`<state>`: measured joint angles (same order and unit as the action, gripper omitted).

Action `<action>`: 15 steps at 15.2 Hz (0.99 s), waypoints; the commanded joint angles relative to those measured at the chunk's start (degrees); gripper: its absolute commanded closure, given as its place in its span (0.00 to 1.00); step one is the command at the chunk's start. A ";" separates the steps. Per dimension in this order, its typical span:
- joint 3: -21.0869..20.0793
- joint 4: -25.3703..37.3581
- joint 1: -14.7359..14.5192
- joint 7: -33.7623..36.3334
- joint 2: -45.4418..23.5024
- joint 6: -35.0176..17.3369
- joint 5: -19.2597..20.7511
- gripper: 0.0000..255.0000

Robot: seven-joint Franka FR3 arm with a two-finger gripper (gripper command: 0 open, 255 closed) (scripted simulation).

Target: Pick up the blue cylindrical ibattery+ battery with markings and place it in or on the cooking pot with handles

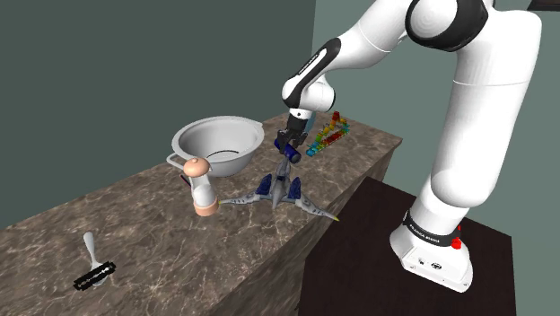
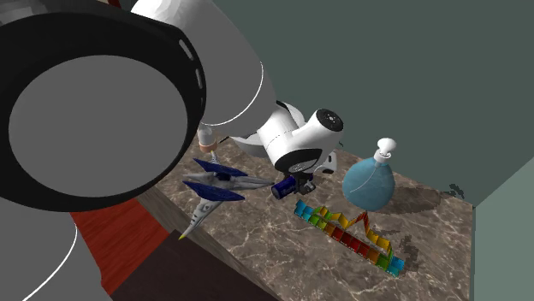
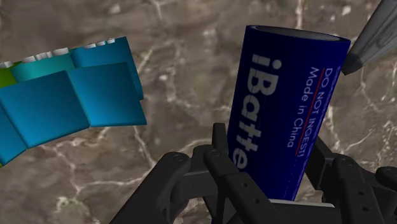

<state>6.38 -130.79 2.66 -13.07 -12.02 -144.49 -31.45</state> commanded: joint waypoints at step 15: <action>1.47 1.40 -0.45 6.31 7.53 7.91 6.20 1.00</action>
<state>7.73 -129.50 2.19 -7.29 -5.26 -137.37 -25.79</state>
